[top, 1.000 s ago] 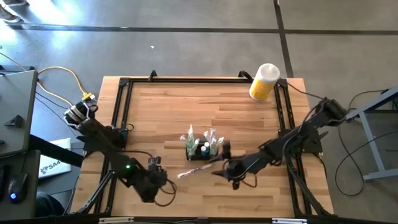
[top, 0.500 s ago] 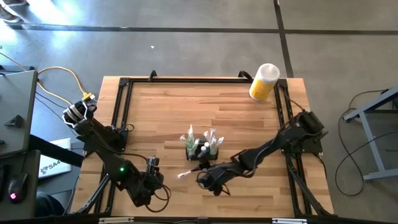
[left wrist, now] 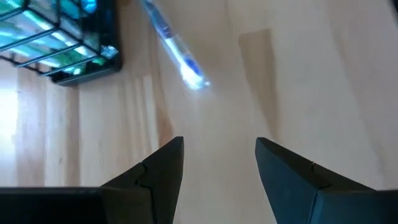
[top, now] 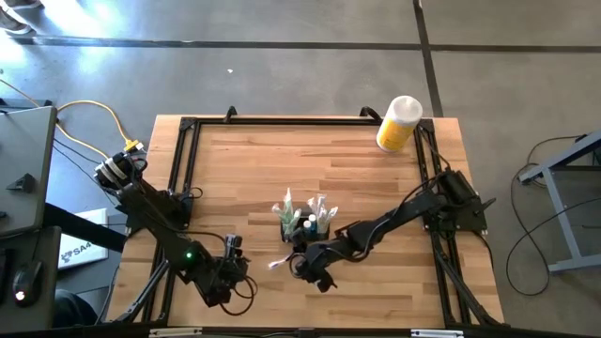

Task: Pick & Place toothbrushing station
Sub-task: Put the violet toothbrush into the black wire organizer

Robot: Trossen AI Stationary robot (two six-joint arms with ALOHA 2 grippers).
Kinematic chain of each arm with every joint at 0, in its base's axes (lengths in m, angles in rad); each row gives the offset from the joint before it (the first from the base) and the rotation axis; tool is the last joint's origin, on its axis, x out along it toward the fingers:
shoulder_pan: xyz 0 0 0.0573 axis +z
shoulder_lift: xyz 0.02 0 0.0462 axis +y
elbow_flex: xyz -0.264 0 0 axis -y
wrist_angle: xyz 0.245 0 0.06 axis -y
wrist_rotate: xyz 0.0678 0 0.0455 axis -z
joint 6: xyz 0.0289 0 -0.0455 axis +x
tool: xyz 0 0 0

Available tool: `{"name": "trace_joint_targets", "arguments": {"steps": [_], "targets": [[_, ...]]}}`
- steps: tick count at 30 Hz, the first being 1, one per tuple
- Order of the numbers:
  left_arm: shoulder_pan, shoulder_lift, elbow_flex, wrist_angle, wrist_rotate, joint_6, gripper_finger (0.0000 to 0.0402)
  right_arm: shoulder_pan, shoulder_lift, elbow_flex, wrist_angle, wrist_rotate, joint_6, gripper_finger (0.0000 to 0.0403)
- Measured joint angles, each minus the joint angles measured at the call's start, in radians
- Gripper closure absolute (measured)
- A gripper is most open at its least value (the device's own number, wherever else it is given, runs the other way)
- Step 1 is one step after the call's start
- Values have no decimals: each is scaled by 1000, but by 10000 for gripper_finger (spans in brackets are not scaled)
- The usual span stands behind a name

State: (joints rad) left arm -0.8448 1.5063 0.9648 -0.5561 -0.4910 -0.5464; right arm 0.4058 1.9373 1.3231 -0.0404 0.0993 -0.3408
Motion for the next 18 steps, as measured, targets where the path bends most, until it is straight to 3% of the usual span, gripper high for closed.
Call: {"name": "trace_joint_targets", "arguments": {"steps": [5,8,18], "targets": [[0,0,-43,76,-59,-8,209,-2,4,0,19,17,-3,186],[0,0,-46,117,-88,-8,209,-1,24,0,18,115,-35,186],[0,0,-46,298,-112,-8,209,23,177,0,119,195,3,186]]}}
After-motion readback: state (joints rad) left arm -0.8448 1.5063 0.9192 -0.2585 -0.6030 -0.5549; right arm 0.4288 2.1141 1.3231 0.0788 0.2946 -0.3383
